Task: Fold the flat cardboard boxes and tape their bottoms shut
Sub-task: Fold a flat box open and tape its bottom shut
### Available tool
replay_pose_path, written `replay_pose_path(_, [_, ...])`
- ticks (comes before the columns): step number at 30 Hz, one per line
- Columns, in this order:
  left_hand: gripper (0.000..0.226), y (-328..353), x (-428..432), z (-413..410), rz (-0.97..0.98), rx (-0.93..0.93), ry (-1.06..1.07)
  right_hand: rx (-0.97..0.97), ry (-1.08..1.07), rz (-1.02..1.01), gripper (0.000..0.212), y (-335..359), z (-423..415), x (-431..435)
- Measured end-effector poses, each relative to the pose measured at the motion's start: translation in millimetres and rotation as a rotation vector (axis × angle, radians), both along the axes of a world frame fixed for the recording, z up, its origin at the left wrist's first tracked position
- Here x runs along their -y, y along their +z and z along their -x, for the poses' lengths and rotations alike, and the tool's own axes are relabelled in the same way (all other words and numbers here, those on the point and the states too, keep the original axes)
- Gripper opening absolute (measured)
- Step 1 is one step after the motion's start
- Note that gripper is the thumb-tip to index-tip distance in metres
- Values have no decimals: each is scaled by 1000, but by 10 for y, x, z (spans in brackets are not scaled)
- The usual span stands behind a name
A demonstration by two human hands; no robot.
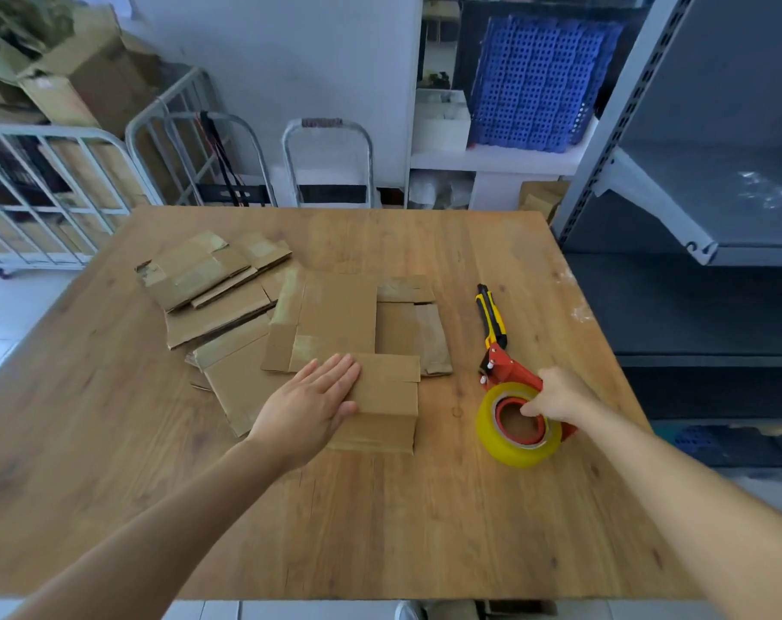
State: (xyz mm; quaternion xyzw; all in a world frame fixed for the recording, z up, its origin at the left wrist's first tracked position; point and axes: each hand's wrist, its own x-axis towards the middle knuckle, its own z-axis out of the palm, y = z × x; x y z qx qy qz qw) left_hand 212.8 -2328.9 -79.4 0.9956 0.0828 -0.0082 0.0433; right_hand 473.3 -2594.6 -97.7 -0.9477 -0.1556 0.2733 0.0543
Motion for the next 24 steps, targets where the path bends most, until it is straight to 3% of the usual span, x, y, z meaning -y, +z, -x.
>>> replay_pose_path(8, [63, 38, 19, 25, -23, -35, 24, -53, -33, -50, 27, -135, -86, -22])
replay_pose_path(16, [73, 3, 19, 19, 6, -23, 29, -69, -58, -233, 21, -73, -82, -11])
replay_pose_path(24, [73, 23, 23, 17, 11, -20, 25, 51, 89, -361, 20, 509, -46, -320])
